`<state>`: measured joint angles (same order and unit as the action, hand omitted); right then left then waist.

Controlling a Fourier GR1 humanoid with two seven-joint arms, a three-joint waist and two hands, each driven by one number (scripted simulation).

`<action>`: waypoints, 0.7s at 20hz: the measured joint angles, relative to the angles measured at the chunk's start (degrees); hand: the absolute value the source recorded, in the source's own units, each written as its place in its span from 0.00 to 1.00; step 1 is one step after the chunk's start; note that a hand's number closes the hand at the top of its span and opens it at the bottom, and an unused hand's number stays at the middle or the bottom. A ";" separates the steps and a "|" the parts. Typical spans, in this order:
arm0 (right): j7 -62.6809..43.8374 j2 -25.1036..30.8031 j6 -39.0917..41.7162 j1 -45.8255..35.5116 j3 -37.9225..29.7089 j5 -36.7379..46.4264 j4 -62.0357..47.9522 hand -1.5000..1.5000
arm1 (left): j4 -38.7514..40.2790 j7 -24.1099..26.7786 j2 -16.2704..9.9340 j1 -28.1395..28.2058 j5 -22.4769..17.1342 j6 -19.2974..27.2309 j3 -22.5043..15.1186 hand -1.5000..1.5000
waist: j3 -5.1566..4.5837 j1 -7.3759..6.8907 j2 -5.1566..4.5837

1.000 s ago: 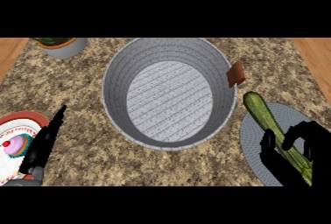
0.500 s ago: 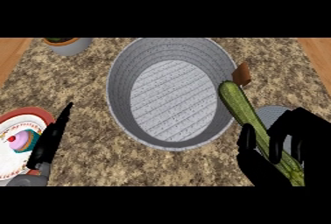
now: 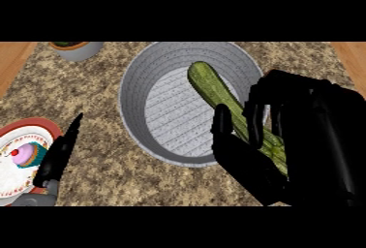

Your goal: Pick the squash from the placemat and place it in the basket

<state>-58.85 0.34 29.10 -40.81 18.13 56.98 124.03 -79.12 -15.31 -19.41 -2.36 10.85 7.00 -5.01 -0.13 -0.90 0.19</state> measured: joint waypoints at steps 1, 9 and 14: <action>-0.48 0.00 -0.57 -1.00 0.20 -0.69 -1.89 1.00 | -0.02 0.18 -0.37 -0.08 -0.34 -0.52 0.45 0.50 | 0.01 0.00 -0.03; -1.45 0.01 -5.80 -7.72 0.17 -1.67 -18.13 1.00 | 0.58 0.95 0.54 0.15 0.55 -0.49 0.79 0.50 | 0.06 -0.03 -0.21; -1.59 0.00 -10.21 -9.58 1.48 -0.11 -27.50 0.00 | 0.04 1.60 0.59 0.65 0.51 -1.18 1.24 0.50 | 0.08 -0.10 -0.25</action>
<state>-60.44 0.34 18.90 -50.39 19.61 56.87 96.53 -79.08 -13.71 -18.82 -1.71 11.37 5.81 -3.77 -0.05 -1.00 -0.05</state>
